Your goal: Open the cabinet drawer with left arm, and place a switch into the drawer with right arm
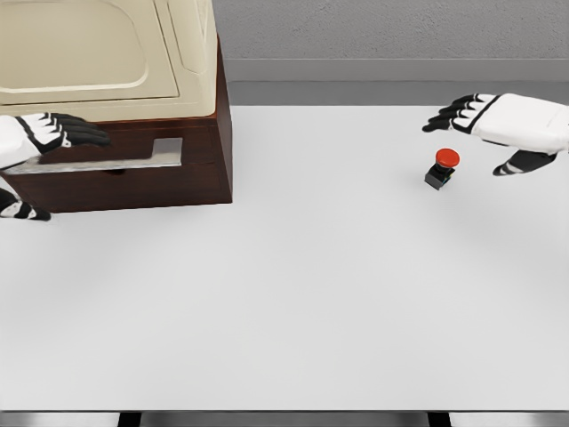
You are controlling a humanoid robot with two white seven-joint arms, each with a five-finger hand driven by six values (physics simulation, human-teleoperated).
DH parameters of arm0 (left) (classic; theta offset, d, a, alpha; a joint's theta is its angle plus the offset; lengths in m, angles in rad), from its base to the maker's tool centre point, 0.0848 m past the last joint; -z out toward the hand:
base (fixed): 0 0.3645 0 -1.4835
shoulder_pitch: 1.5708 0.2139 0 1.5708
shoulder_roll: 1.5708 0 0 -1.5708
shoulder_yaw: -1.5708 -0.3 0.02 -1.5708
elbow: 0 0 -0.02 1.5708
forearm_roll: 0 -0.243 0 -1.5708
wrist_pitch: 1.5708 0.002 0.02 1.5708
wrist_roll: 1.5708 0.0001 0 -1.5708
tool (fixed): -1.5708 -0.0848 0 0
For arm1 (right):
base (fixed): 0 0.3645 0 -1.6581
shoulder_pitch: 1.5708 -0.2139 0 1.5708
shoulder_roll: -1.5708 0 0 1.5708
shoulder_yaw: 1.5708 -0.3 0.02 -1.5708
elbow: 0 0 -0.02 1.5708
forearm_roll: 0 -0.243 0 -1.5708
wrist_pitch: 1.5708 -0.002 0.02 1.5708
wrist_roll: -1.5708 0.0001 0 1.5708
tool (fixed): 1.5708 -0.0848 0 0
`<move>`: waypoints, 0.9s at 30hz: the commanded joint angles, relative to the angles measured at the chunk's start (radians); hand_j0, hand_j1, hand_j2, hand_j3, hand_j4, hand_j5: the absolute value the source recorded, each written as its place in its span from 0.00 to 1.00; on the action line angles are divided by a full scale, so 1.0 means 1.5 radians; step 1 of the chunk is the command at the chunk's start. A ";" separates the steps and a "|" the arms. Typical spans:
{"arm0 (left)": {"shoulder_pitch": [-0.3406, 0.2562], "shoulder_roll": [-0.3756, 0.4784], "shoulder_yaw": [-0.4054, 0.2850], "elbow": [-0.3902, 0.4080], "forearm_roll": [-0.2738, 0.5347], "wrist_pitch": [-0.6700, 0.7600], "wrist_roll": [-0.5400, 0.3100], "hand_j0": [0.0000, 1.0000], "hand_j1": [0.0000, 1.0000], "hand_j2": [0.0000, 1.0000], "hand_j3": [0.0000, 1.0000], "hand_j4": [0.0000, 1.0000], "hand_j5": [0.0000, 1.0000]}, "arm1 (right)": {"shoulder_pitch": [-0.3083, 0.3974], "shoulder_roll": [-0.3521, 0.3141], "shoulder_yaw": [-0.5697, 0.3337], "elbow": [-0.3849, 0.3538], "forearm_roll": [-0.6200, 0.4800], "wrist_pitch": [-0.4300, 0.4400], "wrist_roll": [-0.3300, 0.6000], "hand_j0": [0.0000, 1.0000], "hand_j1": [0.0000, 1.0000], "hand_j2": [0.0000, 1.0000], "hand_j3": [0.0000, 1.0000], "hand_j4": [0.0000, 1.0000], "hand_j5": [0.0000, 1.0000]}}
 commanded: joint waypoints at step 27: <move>-0.103 -0.066 -0.083 0.001 0.313 0.243 -0.209 0.99 0.99 0.99 0.99 0.99 0.99 | -0.141 0.122 0.160 0.260 0.110 0.002 0.000 1.00 1.00 1.00 1.00 1.00 1.00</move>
